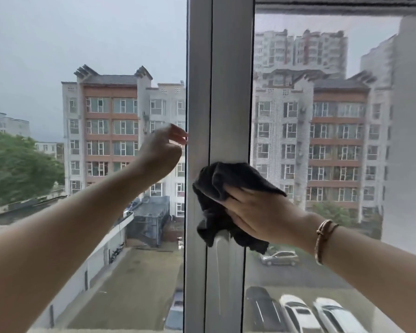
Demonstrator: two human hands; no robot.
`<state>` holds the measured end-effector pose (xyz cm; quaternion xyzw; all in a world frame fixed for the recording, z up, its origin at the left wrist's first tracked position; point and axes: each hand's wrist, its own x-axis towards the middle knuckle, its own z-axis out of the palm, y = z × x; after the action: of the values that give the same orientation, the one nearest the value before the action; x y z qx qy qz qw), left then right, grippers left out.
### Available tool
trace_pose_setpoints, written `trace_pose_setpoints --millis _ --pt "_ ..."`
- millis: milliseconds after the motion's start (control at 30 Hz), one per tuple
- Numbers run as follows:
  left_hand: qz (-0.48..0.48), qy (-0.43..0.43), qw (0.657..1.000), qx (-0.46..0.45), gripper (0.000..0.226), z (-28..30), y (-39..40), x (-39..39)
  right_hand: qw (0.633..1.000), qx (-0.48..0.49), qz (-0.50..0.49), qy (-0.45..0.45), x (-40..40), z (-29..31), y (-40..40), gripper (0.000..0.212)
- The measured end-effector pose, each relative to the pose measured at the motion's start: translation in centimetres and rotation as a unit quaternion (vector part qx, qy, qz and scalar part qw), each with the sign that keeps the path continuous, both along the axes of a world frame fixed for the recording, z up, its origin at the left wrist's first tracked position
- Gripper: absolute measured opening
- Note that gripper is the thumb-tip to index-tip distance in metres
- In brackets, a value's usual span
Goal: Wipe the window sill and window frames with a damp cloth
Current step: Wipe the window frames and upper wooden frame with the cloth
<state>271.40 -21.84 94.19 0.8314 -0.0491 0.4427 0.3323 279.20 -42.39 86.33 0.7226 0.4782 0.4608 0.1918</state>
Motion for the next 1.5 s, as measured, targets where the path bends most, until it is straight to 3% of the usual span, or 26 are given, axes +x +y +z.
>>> trace_pose_setpoints --millis 200,333,433,667,867,1000,1300,1500 --pt "0.042 -0.014 0.999 0.002 0.044 -0.3 -0.7 -1.2 0.998 -0.051 0.045 -0.012 0.6 0.9 -0.8 0.040" --pt "0.047 -0.009 0.999 0.004 0.042 -0.2 -1.2 -2.4 0.992 0.095 -0.004 -0.088 0.9 4.5 -0.4 0.050" --pt "0.066 -0.008 0.998 -0.006 0.040 -0.9 -1.6 -3.0 0.989 0.140 -0.001 -0.051 0.7 3.6 0.4 0.054" --pt "0.082 0.046 0.994 -0.048 0.029 -5.2 -2.5 -4.0 0.990 0.097 0.048 0.094 -0.5 -3.9 0.5 0.062" --pt "0.062 0.106 0.992 -0.029 0.022 -6.4 -2.4 -4.8 0.972 0.064 0.174 0.142 -1.3 -5.0 -0.8 0.073" --pt "0.039 0.150 0.987 -0.034 0.015 -6.2 -2.6 -5.1 0.943 0.103 0.219 0.227 -2.3 -4.2 -1.1 0.058" --pt "-0.054 0.333 0.939 -0.066 0.019 -7.7 -4.8 -4.3 0.946 0.189 0.141 0.224 -3.1 -1.1 -1.0 0.033" --pt "-0.063 0.339 0.932 -0.112 0.023 -9.0 -7.0 -4.8 0.938 0.235 0.121 0.226 -3.4 -2.0 -0.5 0.029"
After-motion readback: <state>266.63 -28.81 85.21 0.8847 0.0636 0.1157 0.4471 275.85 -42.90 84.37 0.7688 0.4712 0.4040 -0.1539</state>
